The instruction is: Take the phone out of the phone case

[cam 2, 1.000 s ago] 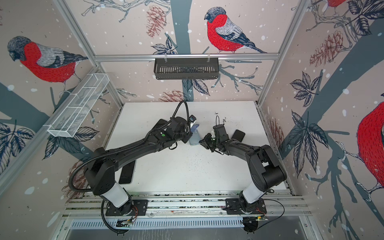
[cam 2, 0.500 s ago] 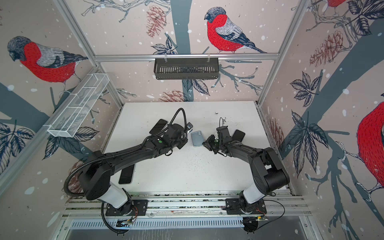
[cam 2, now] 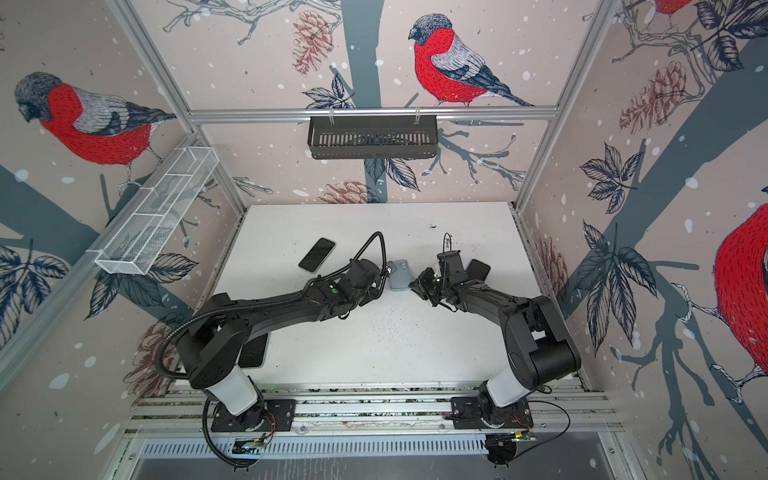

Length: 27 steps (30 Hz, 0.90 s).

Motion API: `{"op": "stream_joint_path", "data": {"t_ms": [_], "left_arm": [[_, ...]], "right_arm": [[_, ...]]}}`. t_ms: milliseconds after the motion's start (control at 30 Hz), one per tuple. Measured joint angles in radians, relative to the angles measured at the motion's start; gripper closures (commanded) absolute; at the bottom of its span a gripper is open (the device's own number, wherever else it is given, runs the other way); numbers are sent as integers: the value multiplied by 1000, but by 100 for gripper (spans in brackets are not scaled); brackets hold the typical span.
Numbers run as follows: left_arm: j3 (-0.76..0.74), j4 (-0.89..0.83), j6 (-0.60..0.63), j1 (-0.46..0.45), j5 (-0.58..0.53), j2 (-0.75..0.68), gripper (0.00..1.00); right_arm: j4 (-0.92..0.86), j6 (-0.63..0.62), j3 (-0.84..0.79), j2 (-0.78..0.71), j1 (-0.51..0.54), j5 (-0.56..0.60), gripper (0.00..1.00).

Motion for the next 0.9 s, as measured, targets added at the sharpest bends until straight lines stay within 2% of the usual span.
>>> {"op": "stream_joint_path", "data": {"t_ms": [300, 367, 467, 600, 900], "left_arm": [[-14, 107, 48, -45, -74, 66, 100], [-14, 123, 52, -50, -86, 77, 95], [-15, 142, 46, -56, -98, 91, 82], [-18, 105, 19, -63, -58, 113, 72], [-19, 85, -36, -71, -36, 137, 67]], "right_arm": [[4, -3, 17, 27, -2, 0, 100], [2, -3, 17, 29, -2, 0, 100], [6, -3, 13, 29, -5, 0, 100], [10, -3, 3, 29, -4, 0, 100], [16, -2, -23, 27, -4, 12, 100]]}}
